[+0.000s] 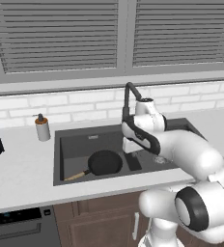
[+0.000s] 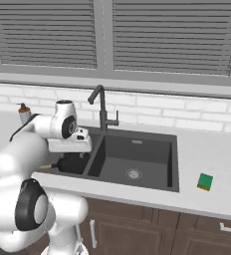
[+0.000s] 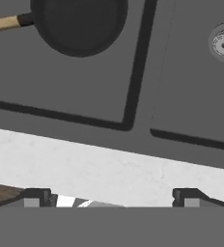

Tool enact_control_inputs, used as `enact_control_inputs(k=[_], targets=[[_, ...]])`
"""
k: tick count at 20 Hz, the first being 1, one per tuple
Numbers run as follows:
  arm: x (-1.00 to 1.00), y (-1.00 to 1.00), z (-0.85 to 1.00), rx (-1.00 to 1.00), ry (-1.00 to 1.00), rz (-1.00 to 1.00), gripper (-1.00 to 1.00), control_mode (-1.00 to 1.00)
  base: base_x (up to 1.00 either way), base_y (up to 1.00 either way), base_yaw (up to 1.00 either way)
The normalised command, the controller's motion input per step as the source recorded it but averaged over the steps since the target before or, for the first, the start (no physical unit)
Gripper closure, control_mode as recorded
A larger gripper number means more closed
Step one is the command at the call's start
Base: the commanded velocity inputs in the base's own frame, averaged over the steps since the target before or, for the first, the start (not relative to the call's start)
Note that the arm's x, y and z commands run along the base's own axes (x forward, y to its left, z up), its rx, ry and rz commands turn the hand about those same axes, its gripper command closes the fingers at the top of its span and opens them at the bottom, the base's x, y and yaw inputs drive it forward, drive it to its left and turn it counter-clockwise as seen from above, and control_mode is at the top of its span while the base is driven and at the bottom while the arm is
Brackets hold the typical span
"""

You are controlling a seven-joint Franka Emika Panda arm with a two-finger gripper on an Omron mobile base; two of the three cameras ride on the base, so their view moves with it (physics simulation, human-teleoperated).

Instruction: Pick the pan and sponge and place them into the sink. Then turn on the water.

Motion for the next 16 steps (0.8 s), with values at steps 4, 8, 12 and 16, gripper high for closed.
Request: enact_control_inputs(k=[4, 8, 12, 16], targets=[[-0.31, -0.60, 0.02, 0.00, 0.08, 0.16, -1.00, -1.00, 0.00, 0.00, 0.00], [-0.15, -0.66, 0.00, 0.00, 0.06, 0.15, -1.00, -1.00, 0.00, 0.00, 0.00], [-0.04, -0.66, 0.00, 0.00, 0.04, 0.13, -1.00, -1.00, 0.00, 0.00, 0.00], [0.00, -0.65, 0.00, 0.00, 0.06, 0.09, -1.00, -1.00, 0.00, 0.00, 0.00]])
